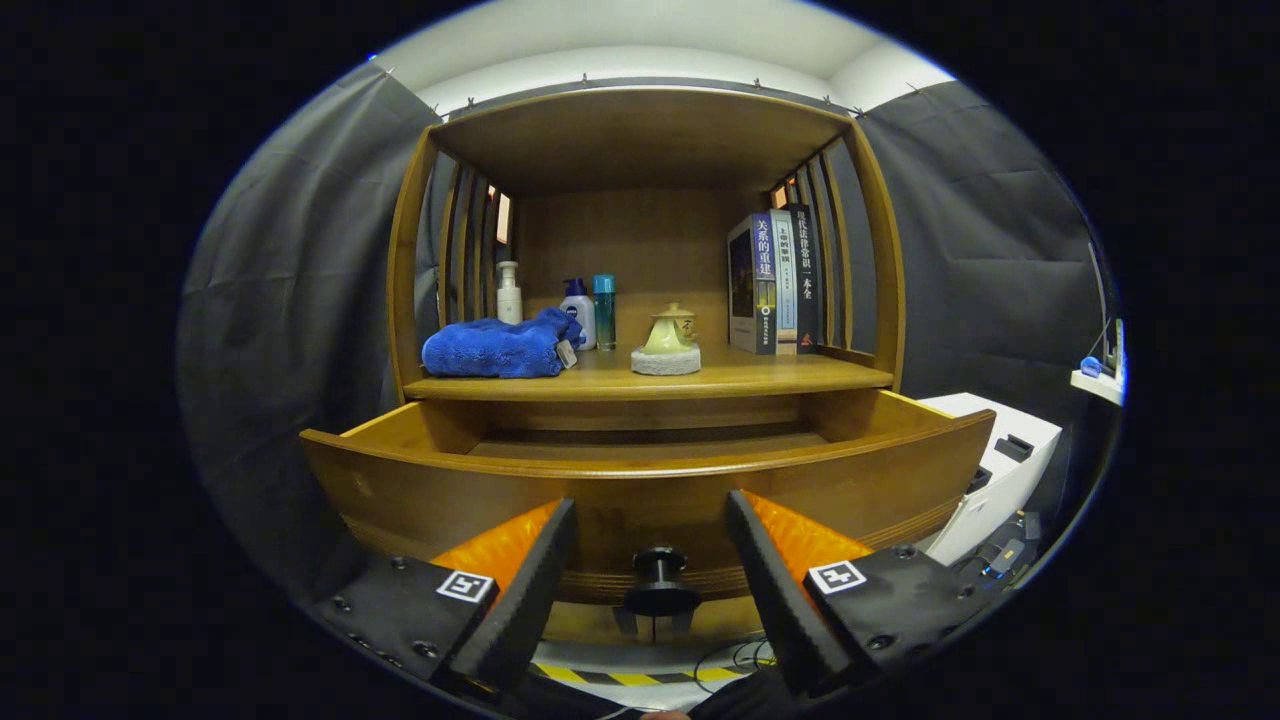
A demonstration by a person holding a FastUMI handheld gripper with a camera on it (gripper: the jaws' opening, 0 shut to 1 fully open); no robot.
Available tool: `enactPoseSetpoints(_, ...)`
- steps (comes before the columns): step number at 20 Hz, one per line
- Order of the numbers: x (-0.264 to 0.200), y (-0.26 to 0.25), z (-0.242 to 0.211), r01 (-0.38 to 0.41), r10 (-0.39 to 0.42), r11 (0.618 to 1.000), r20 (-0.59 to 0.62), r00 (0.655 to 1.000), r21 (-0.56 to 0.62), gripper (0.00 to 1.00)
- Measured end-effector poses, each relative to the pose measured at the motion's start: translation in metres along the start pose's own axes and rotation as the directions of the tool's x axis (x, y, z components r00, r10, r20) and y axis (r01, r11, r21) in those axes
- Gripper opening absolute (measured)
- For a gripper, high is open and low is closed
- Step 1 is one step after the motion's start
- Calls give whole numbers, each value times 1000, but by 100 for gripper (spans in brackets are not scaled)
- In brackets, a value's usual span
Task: Pull open the drawer, take out the items inside it, and place them on the countertop above the cabinet.
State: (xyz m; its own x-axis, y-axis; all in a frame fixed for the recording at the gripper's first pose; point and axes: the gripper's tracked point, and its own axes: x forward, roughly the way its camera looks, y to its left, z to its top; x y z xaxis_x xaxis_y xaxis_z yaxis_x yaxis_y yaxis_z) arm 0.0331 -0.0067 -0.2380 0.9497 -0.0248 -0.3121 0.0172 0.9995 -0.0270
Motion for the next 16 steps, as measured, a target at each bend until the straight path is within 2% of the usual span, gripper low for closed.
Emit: enactPoseSetpoints(16, 104, 4, 15, 17, -17, 1000, -17, 1000, 4, 98)
